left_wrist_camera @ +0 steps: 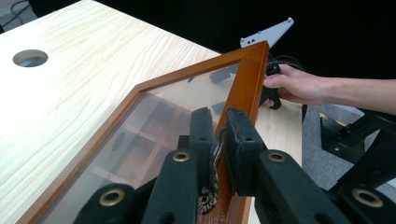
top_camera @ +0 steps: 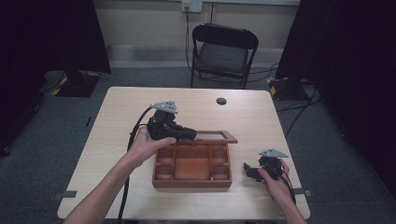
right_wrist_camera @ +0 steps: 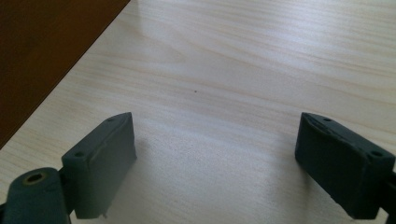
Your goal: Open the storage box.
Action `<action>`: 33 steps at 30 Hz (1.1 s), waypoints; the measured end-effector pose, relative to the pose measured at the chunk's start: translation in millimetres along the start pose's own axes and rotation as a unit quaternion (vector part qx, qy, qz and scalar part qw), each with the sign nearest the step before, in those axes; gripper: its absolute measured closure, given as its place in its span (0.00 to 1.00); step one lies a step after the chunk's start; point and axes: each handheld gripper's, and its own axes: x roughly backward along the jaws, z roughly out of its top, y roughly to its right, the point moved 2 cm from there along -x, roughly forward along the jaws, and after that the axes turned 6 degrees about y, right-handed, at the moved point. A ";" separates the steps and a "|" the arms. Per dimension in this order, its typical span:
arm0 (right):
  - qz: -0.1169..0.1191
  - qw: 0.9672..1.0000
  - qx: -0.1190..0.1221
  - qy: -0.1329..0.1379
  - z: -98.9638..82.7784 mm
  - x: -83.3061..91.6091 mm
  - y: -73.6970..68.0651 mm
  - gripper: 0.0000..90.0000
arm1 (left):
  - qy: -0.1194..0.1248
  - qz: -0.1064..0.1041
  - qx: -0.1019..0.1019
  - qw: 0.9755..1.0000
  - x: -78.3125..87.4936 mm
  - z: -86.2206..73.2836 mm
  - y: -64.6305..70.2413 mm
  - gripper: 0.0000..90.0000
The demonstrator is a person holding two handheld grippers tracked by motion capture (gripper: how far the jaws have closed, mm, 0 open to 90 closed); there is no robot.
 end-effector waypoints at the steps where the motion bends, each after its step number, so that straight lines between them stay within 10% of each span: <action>1: 0.000 1.000 0.000 0.000 0.0 0.0 0.0 0.13 | -0.001 0.001 -0.001 1.000 0.2 0.5 -0.2 0.91; 33: 0.001 1.000 0.001 0.000 0.0 -0.1 0.1 0.13 | 0.005 0.014 -0.008 1.000 2.6 12.7 -6.1 0.92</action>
